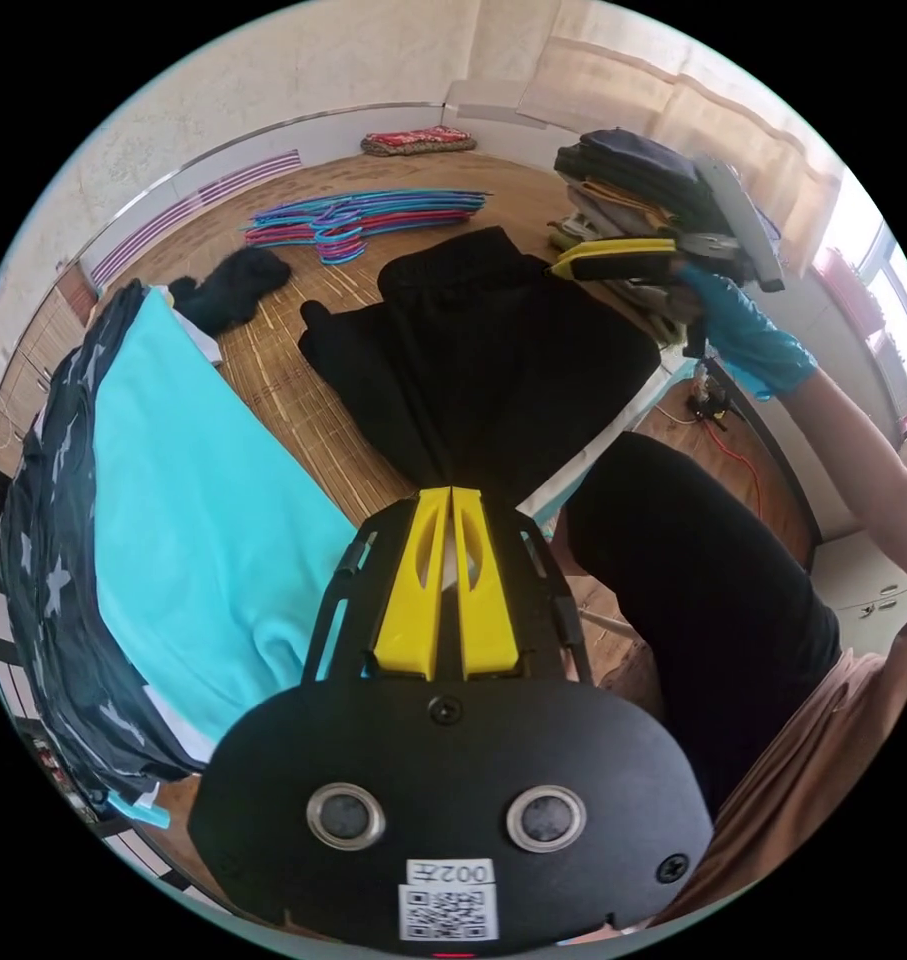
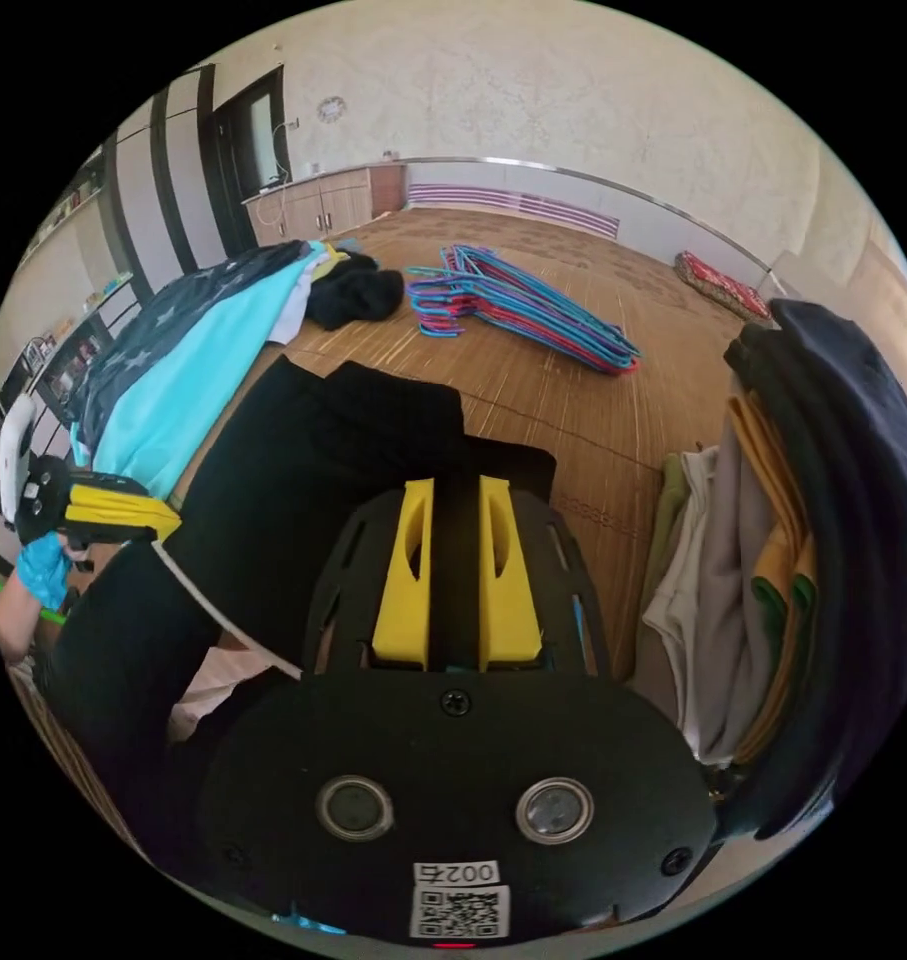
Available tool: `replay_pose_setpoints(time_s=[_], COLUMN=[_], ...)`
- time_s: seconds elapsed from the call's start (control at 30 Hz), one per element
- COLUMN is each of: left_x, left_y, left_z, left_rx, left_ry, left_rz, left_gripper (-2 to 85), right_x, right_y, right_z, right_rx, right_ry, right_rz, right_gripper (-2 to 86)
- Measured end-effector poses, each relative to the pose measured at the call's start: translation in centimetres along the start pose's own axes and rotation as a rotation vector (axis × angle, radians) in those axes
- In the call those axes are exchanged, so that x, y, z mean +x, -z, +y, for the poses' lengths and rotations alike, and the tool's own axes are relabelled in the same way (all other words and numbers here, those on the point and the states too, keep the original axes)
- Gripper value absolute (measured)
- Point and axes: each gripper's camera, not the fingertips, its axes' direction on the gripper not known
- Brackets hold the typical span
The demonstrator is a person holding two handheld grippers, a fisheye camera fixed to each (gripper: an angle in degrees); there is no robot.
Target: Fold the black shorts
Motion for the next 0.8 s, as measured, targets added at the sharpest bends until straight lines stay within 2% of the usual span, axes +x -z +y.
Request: replay_pose_setpoints(time_s=[0.23,0.4,0.6,0.7,0.8], left_x=[-0.2,0.3,0.1,0.1,0.3], left_y=[0.6,0.9,1.8,2.7,2.3], left_z=[0.3,0.5,0.5,0.8,0.9], left_rx=[-0.034,-0.043,-0.056,-0.048,-0.061], left_ry=[-0.008,-0.044,-0.038,-0.072,-0.083], left_rz=[0.050,-0.007,-0.006,0.035,-0.002], left_gripper=[-0.5,1.5,3.5,7.6,7.4], right_x=[-6.1,-10.9,-14.9,-16.7,-18.3], right_y=[4.5,5.2,4.1,4.1,3.8], right_z=[4.9,6.6,6.8,6.8,6.8], right_rx=[0.015,0.008,-0.026,-0.018,-0.020], right_ry=[0.217,0.328,0.366,0.384,0.399], right_rz=[-0.156,-0.159,-0.156,-0.166,-0.160], right_gripper=[10.3,12.6,13.3,13.3,13.3])
